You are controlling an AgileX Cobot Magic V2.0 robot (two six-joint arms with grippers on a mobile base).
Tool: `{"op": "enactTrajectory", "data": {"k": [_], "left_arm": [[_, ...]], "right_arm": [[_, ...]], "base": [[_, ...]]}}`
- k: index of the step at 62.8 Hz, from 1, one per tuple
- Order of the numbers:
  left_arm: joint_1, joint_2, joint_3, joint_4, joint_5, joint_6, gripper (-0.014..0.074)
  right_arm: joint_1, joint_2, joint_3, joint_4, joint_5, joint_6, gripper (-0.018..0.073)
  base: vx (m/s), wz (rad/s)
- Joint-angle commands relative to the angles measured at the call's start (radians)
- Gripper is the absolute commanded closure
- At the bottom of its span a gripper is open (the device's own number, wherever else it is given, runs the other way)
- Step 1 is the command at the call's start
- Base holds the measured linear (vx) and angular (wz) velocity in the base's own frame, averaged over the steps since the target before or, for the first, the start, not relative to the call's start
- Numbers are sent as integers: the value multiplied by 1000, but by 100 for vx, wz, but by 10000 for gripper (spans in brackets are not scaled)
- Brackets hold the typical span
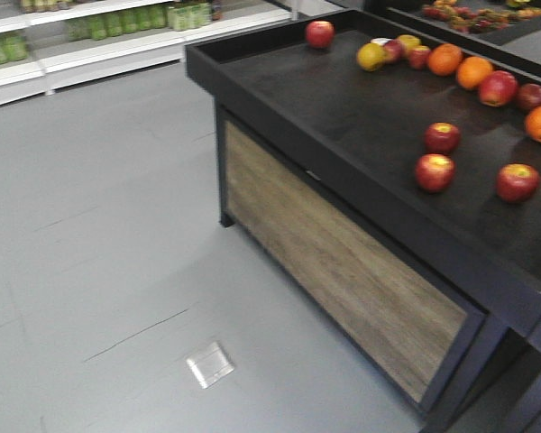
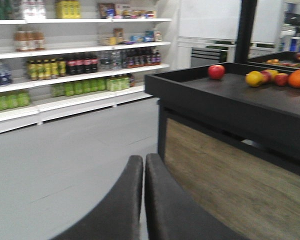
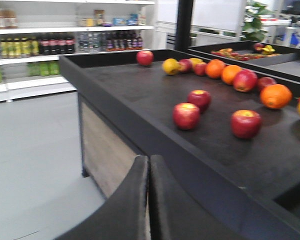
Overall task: Pick three apples into basket with both arms
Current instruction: 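Turn the base and approach the table holding the light-blue basket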
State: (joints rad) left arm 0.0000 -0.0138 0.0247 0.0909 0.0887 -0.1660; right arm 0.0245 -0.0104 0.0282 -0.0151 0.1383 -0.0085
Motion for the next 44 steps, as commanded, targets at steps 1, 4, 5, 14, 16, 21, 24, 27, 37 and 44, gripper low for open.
{"op": "enactTrajectory", "data": {"k": [1,4,5,14,16,21,24,27,37,44], "left_arm": [[-3,-11,15,-6,-78,-3,603],[-3,-11,15,-6,-78,-3,603],[-3,-11,15,-6,-78,-3,603],[-3,-11,15,-6,-78,-3,603],[-3,-11,15,-6,-78,-3,603],[-3,-11,15,-6,-78,-3,603],[-3,-11,15,-6,-78,-3,603],[-3,-11,15,-6,-78,-3,603],[-3,-11,15,-6,-78,-3,603],[-3,-11,15,-6,-78,-3,603]], "right_arm": [[-3,-18,11,-11,-75,-7,569],[-3,-18,11,-11,-75,-7,569],[-3,-18,11,-11,-75,-7,569],[-3,-18,11,-11,-75,-7,569],[-3,-18,11,-11,-75,-7,569],[-3,-18,11,-11,-75,-7,569],[-3,-18,11,-11,-75,-7,569],[-3,-18,11,-11,-75,-7,569],[-3,-18,11,-11,-75,-7,569],[-3,-18,11,-11,-75,-7,569]], "base": [[12,-46],[12,-46],[12,-47],[12,-49],[12,-50],[12,-50],[12,-49],[12,-48],[12,-47],[12,-46]]}}
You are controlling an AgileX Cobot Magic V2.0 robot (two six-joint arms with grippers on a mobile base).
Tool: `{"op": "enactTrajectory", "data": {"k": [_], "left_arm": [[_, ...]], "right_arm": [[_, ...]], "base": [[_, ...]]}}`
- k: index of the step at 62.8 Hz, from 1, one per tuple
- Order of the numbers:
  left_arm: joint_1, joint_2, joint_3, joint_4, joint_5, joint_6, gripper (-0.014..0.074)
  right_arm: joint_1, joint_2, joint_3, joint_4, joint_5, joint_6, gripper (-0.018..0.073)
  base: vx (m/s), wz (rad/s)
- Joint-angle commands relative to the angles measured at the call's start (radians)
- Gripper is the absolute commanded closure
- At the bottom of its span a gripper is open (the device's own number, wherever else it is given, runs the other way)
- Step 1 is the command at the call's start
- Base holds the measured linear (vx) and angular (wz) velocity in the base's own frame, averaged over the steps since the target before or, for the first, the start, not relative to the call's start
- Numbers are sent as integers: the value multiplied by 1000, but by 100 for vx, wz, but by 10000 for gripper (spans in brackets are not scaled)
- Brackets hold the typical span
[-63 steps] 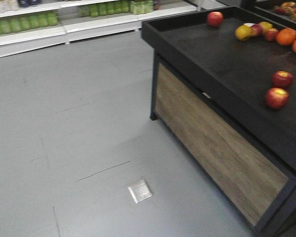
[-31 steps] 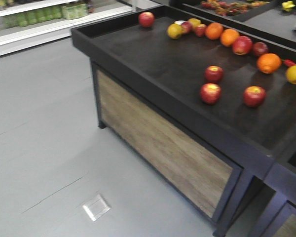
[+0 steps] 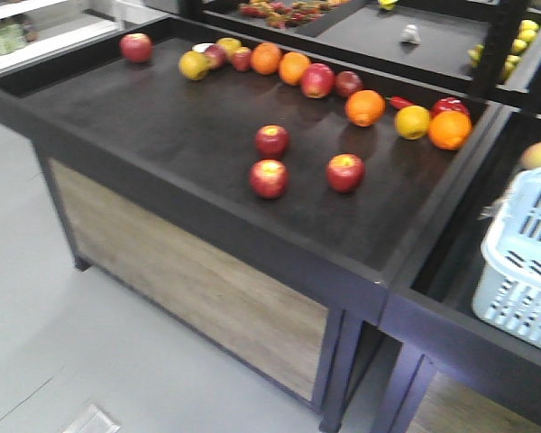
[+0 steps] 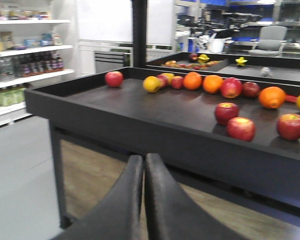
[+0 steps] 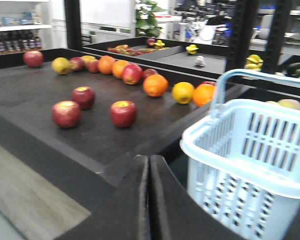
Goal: Pick three apples into basket with both arms
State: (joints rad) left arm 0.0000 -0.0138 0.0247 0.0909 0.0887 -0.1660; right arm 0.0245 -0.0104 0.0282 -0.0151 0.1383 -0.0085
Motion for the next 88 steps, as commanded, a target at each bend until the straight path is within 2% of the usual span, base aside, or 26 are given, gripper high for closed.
{"op": "enactTrajectory", "data": {"k": [1,52,88], "left_arm": [[-3,-11,15,-6,-78,-3,603],[-3,-11,15,-6,-78,-3,603],[-3,-11,15,-6,-78,-3,603]], "right_arm": [[-3,-18,11,-11,-75,-7,569],[-3,-18,11,-11,-75,-7,569],[-3,-18,11,-11,-75,-7,569]], "base": [[12,-46],[12,-47],[12,-25]]}}
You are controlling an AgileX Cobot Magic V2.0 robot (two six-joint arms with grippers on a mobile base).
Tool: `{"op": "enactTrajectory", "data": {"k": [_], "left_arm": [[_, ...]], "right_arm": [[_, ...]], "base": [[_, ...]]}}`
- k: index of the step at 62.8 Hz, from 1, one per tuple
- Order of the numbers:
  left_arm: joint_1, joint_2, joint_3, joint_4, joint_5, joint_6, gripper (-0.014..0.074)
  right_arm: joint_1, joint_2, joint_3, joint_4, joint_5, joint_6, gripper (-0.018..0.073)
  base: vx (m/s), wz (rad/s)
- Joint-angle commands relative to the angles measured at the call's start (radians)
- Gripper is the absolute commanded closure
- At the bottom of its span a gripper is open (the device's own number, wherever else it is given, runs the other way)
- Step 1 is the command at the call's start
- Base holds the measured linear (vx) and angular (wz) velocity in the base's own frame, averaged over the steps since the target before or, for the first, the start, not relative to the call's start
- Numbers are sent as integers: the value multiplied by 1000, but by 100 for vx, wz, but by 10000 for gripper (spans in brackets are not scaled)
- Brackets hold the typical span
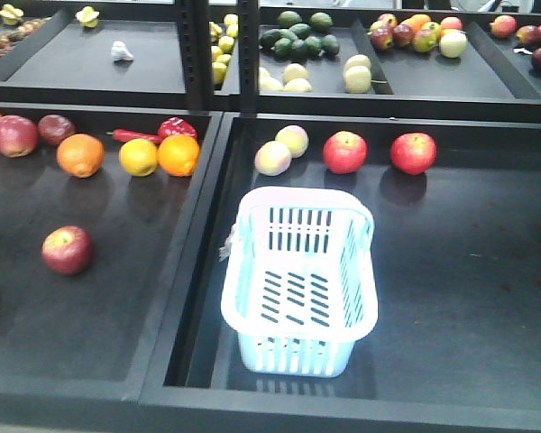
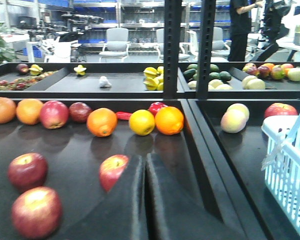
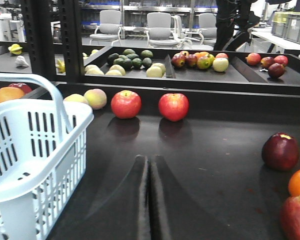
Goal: Pick three apples into basket with both arms
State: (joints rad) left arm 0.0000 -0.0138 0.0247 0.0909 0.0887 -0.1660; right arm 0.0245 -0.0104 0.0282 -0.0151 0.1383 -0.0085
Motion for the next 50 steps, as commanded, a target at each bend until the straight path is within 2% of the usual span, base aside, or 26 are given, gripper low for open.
{"op": "enactTrajectory", "data": {"k": [1,50], "left_arm": [[-3,-11,15,-6,-78,-3,603],[-3,-11,15,-6,-78,-3,603]], "right_arm": [[-3,-18,11,-11,-75,-7,569],[-3,-18,11,-11,-75,-7,569]], "base": [[11,-16],[9,-8]]}}
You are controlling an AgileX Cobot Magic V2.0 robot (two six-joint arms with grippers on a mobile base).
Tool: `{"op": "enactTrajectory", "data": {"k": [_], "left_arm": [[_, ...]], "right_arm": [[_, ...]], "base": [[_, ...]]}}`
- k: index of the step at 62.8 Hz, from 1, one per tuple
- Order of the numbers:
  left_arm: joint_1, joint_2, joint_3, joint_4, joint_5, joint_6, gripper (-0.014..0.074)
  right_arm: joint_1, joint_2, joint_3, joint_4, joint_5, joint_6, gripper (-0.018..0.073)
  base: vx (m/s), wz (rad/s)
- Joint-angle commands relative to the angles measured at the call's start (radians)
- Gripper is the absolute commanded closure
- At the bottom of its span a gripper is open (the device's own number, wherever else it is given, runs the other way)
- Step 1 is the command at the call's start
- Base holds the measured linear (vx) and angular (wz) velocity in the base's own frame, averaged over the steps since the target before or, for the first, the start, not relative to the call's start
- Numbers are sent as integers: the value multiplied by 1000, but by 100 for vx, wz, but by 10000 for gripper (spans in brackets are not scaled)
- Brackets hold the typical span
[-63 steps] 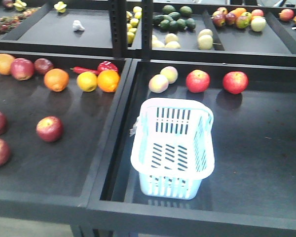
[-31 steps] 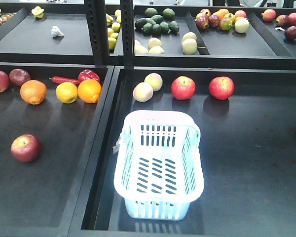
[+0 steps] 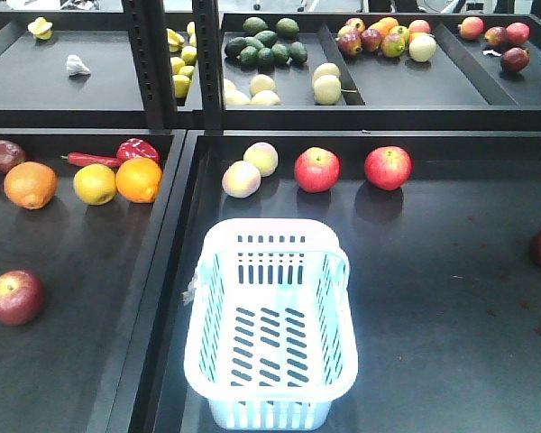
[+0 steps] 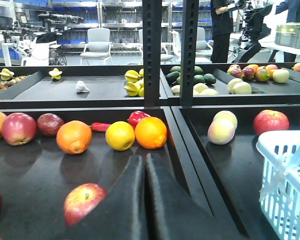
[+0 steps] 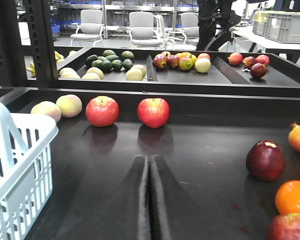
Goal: Pick three apples into basket with both arms
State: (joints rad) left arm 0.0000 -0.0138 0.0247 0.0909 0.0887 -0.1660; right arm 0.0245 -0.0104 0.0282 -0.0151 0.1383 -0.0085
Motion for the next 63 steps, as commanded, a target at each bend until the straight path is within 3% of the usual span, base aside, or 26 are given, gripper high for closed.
{"op": "enactTrajectory", "data": {"k": [1,63], "left_arm": [[-3,-11,15,-6,-78,-3,603],[-3,-11,15,-6,-78,-3,603]], "right_arm": [[-3,-18,11,-11,-75,-7,569],[-3,-18,11,-11,-75,-7,569]], "base": [[6,-7],[3,-2]]}}
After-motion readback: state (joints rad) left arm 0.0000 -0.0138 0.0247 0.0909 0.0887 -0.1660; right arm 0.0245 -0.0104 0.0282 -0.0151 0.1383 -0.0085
